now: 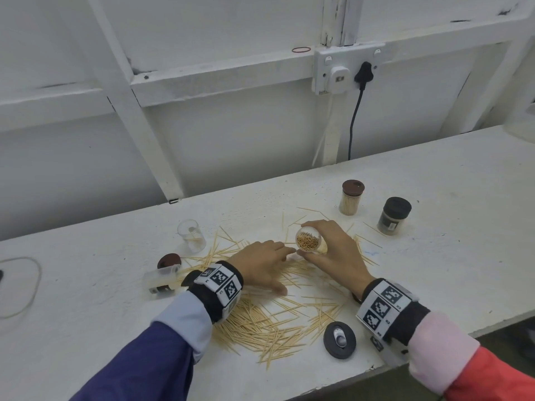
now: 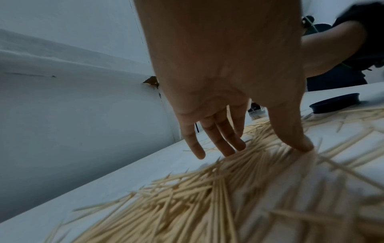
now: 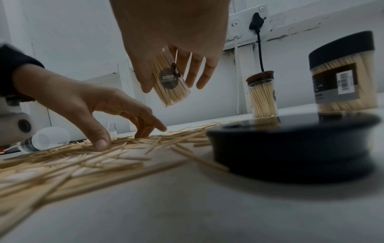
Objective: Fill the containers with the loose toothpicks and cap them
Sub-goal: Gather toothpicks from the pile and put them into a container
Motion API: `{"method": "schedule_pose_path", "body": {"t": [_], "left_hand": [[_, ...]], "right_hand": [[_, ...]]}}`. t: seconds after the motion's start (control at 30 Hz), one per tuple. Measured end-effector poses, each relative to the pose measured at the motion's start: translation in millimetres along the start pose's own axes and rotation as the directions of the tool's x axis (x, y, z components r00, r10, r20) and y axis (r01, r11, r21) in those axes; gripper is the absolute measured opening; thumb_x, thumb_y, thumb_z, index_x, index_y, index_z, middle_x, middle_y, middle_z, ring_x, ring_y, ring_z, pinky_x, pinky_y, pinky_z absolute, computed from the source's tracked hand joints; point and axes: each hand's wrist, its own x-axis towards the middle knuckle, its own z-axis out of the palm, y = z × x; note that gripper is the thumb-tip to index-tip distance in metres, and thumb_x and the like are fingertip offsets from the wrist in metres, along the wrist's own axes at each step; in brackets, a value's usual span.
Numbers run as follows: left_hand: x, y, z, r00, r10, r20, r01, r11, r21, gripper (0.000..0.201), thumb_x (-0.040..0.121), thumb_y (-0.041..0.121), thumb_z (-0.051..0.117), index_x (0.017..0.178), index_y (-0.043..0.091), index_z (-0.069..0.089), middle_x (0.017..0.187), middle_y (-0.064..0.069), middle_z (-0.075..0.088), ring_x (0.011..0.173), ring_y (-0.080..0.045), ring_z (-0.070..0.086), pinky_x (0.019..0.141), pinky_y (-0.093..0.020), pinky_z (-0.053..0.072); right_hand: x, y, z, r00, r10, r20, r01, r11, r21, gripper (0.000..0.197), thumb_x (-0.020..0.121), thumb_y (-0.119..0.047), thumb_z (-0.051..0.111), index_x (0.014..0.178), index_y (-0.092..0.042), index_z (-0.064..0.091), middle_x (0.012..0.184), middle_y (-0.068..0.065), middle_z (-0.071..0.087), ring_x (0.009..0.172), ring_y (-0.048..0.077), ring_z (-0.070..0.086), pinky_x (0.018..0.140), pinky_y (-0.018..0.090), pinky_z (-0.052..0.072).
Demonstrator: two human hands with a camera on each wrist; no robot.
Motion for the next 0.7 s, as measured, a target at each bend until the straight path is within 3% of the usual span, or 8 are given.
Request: {"method": "schedule_pose_path", "body": {"t": [0.1,0.27,0.43,0.53,0.7], "left_hand": [[1,2,2,1.0,0.017,0.006,-0.018,0.998,0.057,0.077,0.084,0.053,0.066,0.145,0.019,0.037,0.122,0.001,0.054,0.108,-0.017,0.05,0.087,-0.032,0.042],[1,6,-1,1.0,-0.008,0.011,0.008,0.999,0.035,0.049,0.086,0.048,0.066,0.124,0.018,0.059,0.112,0.0,0.058,0.1,-0.019,0.055,0.082,-0.033,0.044],[1,13,-6,0.998,-0.022,-0.06,0.026,0.997,0.075,0.023,0.088,0.038,0.064,0.101,0.021,0.073,0.098,0.004,0.067,0.09,-0.018,0.061,0.073,-0.03,0.047],[3,16,-7,0.997,-0.026,-0.067,0.034,0.991,0.126,0.02,0.092,0.032,0.059,0.101,0.022,0.072,0.099,0.003,0.068,0.092,-0.018,0.061,0.069,-0.027,0.04],[2,17,-7,0.998,-0.039,-0.056,0.047,0.987,0.151,0.02,0.092,0.029,0.055,0.105,0.02,0.068,0.103,0.002,0.066,0.092,-0.02,0.061,0.07,-0.028,0.039]], "right_hand": [[0,1,-1,1.0,0.012,0.005,-0.012,1.0,0.0,0.044,0.077,-0.032,0.079,0.116,-0.022,0.06,0.11,-0.014,0.061,0.102,0.009,0.053,0.084,0.033,0.048],[0,2,-1,0.999,0.034,0.013,-0.034,0.999,-0.007,0.046,0.076,-0.028,0.08,0.116,-0.023,0.06,0.11,-0.015,0.059,0.102,0.01,0.052,0.084,0.033,0.047],[0,2,-1,0.999,0.044,0.025,-0.044,0.999,-0.004,0.046,0.076,-0.028,0.08,0.117,-0.023,0.06,0.111,-0.015,0.06,0.103,0.01,0.052,0.085,0.033,0.046],[0,4,0,0.999,0.048,0.023,-0.047,0.999,-0.012,0.047,0.075,-0.029,0.08,0.117,-0.024,0.06,0.11,-0.017,0.058,0.102,0.008,0.051,0.085,0.031,0.046],[0,6,0,0.998,0.059,0.029,-0.059,0.998,-0.017,0.048,0.075,-0.031,0.08,0.118,-0.025,0.058,0.11,-0.016,0.059,0.101,0.006,0.05,0.084,0.031,0.045]]}}
